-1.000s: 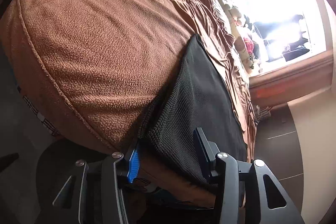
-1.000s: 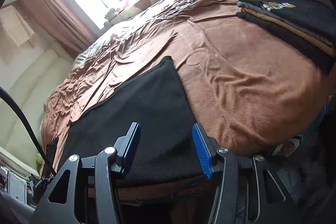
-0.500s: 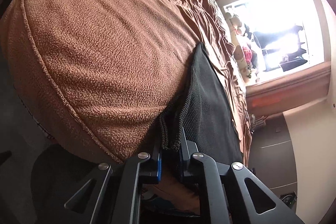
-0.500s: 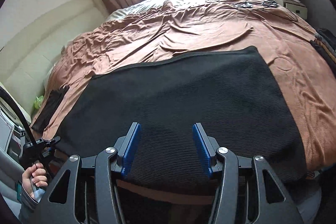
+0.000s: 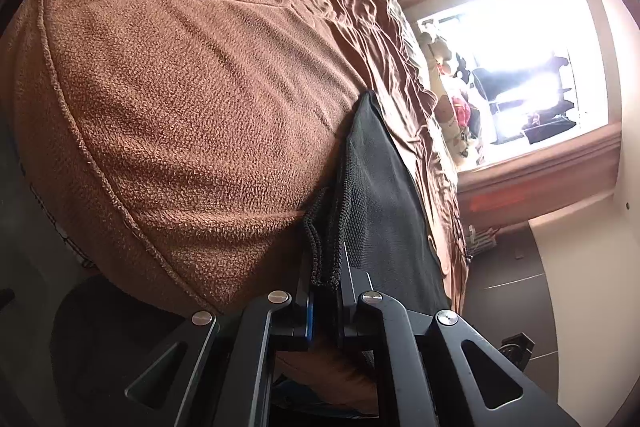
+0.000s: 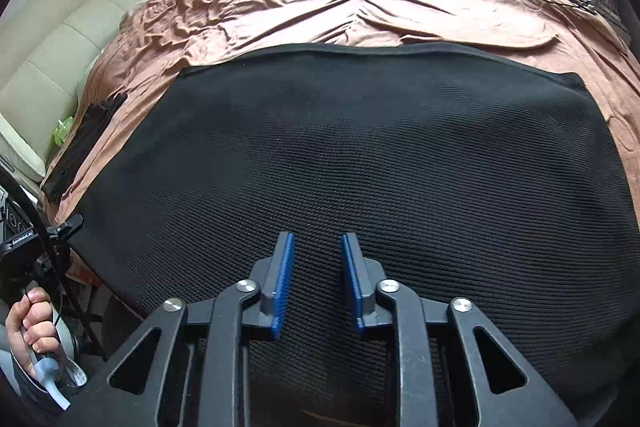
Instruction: Fold small clothes
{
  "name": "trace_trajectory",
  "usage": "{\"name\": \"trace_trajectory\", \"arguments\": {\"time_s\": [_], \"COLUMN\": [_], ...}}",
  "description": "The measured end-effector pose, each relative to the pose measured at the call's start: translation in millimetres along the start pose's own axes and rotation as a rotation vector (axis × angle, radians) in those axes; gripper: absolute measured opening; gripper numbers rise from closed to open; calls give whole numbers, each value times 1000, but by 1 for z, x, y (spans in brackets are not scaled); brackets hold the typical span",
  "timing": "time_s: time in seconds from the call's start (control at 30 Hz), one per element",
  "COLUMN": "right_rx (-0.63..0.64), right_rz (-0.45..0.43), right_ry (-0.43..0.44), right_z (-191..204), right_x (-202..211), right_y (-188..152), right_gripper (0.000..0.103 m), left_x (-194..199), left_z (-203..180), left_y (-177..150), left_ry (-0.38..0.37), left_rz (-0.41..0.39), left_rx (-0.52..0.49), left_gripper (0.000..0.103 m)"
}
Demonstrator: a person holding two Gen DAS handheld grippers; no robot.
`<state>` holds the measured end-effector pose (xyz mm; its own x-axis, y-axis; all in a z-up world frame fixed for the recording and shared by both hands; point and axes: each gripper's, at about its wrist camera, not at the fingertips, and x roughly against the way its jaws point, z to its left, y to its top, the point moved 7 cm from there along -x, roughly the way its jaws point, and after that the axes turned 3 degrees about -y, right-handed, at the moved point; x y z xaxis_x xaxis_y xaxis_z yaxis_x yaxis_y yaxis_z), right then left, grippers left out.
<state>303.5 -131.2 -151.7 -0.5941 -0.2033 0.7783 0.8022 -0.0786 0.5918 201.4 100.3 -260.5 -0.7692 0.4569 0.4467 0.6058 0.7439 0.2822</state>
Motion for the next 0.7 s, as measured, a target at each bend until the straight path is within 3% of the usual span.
{"name": "trace_trajectory", "arguments": {"time_s": [0.2, 0.4, 0.7], "right_rx": [49, 46, 33], "right_rz": [41, 53, 67], "right_ry": [-24, -35, -54], "right_z": [5, 8, 5], "right_x": [-29, -58, -103], "right_y": [24, 56, 100], "right_gripper": [5, 5, 0], "left_x": [-2, -7, -8], "left_z": [3, 12, 13], "left_y": [-3, -6, -7], "left_ry": [19, 29, 57], "left_rz": [-16, -25, -54], "left_rx": [36, 114, 149], "left_gripper": [7, 7, 8]}}
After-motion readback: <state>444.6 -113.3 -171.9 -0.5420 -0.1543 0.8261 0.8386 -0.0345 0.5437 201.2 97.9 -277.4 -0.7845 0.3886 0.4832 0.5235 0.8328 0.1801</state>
